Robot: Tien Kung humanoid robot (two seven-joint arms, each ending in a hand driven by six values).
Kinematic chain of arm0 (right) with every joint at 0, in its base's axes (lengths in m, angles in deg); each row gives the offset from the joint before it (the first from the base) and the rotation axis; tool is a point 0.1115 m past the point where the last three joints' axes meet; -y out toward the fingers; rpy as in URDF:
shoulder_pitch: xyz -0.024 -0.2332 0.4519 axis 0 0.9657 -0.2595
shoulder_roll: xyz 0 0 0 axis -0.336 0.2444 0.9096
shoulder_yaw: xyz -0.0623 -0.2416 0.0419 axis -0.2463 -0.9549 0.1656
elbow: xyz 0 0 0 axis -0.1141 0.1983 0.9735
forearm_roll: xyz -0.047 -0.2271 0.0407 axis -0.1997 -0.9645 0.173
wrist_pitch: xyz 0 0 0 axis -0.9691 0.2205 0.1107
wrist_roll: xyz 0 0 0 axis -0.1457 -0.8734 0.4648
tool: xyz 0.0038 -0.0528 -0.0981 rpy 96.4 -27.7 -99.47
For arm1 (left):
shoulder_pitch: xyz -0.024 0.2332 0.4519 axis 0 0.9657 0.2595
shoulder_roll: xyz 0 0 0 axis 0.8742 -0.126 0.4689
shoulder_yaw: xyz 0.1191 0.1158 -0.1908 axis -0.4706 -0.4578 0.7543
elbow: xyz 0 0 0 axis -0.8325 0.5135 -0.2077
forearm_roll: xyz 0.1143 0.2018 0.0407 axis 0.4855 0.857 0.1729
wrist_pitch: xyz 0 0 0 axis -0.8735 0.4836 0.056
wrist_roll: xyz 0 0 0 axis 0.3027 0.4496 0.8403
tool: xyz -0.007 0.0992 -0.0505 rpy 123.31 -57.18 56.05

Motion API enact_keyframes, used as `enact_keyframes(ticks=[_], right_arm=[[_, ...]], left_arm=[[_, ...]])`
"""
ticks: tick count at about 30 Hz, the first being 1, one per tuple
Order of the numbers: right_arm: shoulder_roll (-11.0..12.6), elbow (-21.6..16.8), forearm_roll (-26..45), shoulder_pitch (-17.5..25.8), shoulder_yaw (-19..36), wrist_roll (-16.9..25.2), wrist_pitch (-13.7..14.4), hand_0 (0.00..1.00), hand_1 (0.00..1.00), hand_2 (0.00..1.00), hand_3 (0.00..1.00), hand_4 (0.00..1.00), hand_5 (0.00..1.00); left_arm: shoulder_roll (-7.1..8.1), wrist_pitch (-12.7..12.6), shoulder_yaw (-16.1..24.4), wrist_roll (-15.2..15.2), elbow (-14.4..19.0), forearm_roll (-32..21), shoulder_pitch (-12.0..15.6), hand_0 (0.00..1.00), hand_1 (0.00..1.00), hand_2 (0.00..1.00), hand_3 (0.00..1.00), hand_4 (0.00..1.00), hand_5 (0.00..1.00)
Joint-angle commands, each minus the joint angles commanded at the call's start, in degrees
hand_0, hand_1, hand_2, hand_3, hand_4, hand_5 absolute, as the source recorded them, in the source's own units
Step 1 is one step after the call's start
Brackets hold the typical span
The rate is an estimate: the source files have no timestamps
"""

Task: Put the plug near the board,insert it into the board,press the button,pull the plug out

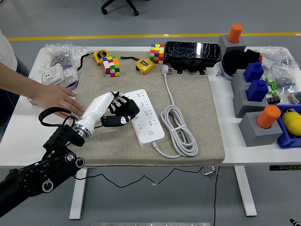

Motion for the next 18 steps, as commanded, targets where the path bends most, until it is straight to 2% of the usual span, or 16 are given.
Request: enact_keyframes(ticks=[8,18], right_arm=[[0.1,0.0,0.1,0.1,0.1,0.0,0.0,0.524,0.626,0.611,0.546,0.883,0.407],[0.0,-0.1,0.0,0.0,0.1,0.0,0.0,0.526,0.627,0.610,0.546,0.882,0.406]], left_arm=[[-0.99,-0.6,-1.0,0.0,-2.7,1.7,-1.1,0.305,0.298,0.338,0.521,0.554,0.031],[-1.15,-0.4,-1.6,0.3,-2.8,1.9,-1.1,0.305,0.297,0.337,0.520,0.553,0.035]])
